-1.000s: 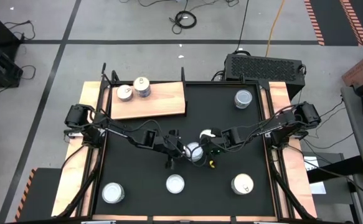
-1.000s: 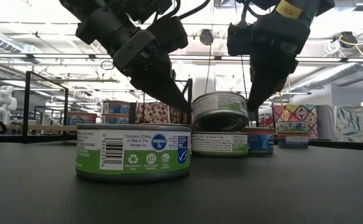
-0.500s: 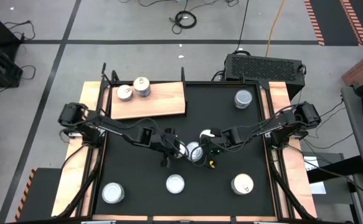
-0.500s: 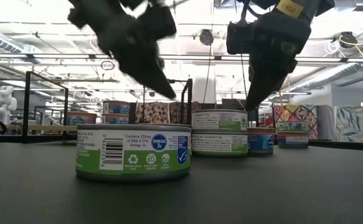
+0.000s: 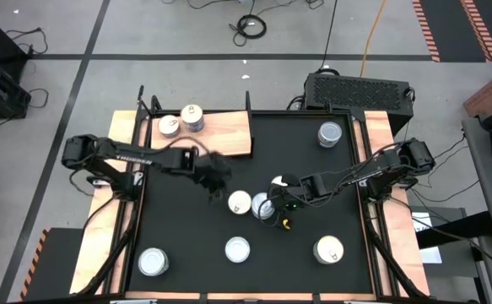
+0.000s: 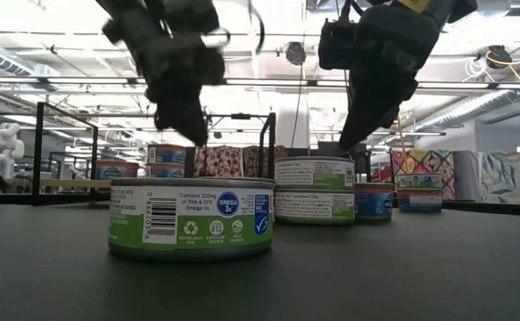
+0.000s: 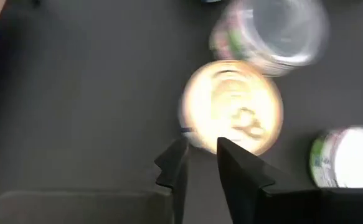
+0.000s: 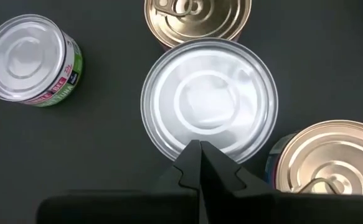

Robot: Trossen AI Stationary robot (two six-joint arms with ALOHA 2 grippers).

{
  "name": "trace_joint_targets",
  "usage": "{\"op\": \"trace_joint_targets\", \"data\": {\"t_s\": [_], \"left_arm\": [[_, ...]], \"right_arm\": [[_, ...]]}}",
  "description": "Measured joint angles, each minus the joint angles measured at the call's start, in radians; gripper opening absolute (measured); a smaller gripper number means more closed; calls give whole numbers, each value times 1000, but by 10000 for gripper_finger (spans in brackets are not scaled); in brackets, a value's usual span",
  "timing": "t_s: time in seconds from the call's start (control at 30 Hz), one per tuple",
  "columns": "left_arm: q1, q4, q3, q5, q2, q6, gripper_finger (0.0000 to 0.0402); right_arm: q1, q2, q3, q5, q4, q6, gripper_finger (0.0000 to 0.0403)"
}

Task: Stack canned seafood by type on shelf
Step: Stack the blue and pink tuna can on top of the left blue and pink tuna can on the shelf

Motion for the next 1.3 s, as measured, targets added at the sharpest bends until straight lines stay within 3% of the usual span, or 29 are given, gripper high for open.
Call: {"op": "trace_joint_targets", "data": {"t_s": [0.1, 0.17, 0.5, 0.87, 1.3], "left_arm": [[77, 9, -2, 146, 10, -54, 122], [101, 27, -1, 188, 11, -83, 145], [100, 78, 0, 116, 64, -139, 246], [74, 67, -1, 185, 170, -61, 254], [61, 75, -1, 143, 170, -86, 254]], "right_arm": [[5, 0, 0, -2, -1, 0, 0], [6, 0, 0, -3, -3, -11, 0], [4, 0, -1, -5, -11, -64, 0], [4, 1, -1, -5, -9, -61, 0], [4, 1, -1, -4, -9, -63, 0]]}}
